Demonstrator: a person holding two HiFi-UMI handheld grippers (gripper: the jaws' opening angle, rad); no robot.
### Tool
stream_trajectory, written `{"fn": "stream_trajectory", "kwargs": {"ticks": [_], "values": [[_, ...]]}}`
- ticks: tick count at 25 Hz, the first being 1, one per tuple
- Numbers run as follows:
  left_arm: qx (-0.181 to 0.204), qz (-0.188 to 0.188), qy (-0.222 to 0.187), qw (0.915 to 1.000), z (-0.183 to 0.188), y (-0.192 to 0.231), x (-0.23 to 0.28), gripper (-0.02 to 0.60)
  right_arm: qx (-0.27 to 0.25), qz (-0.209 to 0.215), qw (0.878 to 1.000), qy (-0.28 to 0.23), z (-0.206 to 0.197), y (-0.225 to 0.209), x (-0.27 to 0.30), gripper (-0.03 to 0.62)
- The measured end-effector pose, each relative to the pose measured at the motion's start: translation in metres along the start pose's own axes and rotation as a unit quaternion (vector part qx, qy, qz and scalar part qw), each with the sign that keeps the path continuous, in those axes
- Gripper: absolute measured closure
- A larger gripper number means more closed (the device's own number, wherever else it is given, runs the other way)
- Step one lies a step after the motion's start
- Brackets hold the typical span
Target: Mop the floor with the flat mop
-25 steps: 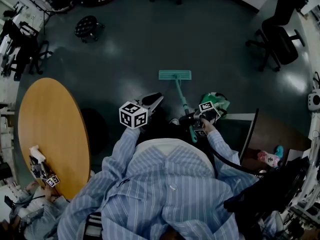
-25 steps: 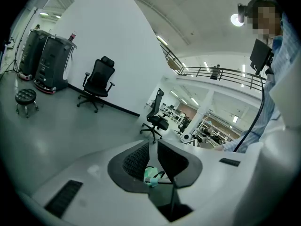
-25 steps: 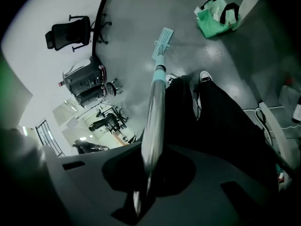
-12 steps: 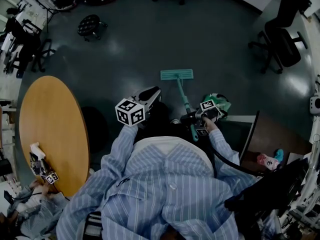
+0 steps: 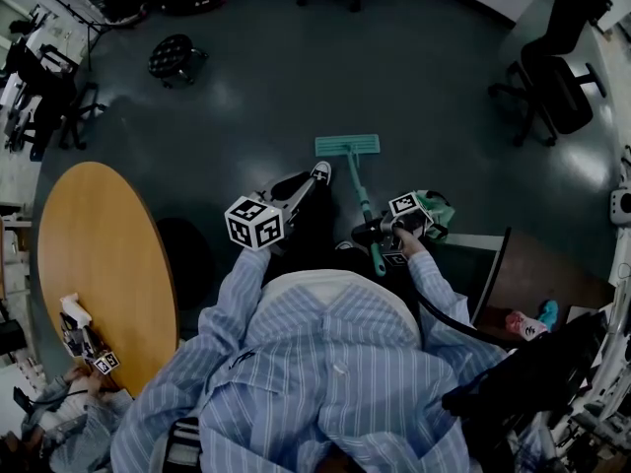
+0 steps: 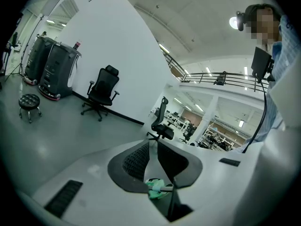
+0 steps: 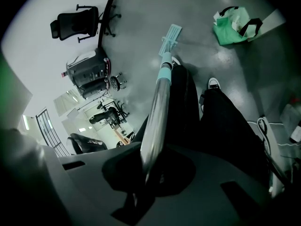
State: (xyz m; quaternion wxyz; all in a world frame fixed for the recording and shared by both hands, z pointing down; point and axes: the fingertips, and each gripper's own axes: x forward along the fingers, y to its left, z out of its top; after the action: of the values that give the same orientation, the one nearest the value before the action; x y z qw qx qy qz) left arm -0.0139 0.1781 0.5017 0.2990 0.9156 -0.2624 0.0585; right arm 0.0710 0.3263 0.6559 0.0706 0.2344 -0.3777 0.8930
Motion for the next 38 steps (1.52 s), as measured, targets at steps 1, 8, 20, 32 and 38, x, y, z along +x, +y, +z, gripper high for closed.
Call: {"fn": "stream_trajectory", "kwargs": {"ticks": [1, 8, 20, 32, 38], "values": [[-0.002, 0.0, 0.002, 1.0, 0.001, 0.004, 0.003, 0.524, 0.001, 0.0, 1.0, 0.0, 0.005, 0.003, 0.0, 0.562], [-0.025, 0.003, 0.007, 0.9997, 0.02, 0.05, 0.039, 0.523, 0.003, 0.006, 1.0, -0.002, 0.053, 0.048, -0.007, 0.562], [-0.03, -0.005, 0.024, 0.9993, 0.103, 0.155, 0.136, 0.523, 0.016, 0.004, 1.0, -0.002, 0.183, 0.165, -0.031, 0.562], [-0.032, -0.021, 0.061, 0.9974, 0.157, 0.249, 0.209, 0.523, -0.002, -0.017, 1.0, -0.009, 0.351, 0.303, -0.03, 0.562], [-0.032, -0.005, 0.054, 0.998, 0.173, 0.298, 0.231, 0.523, -0.013, -0.022, 0.999, -0.021, 0.443, 0.362, -0.023, 0.562]]}}
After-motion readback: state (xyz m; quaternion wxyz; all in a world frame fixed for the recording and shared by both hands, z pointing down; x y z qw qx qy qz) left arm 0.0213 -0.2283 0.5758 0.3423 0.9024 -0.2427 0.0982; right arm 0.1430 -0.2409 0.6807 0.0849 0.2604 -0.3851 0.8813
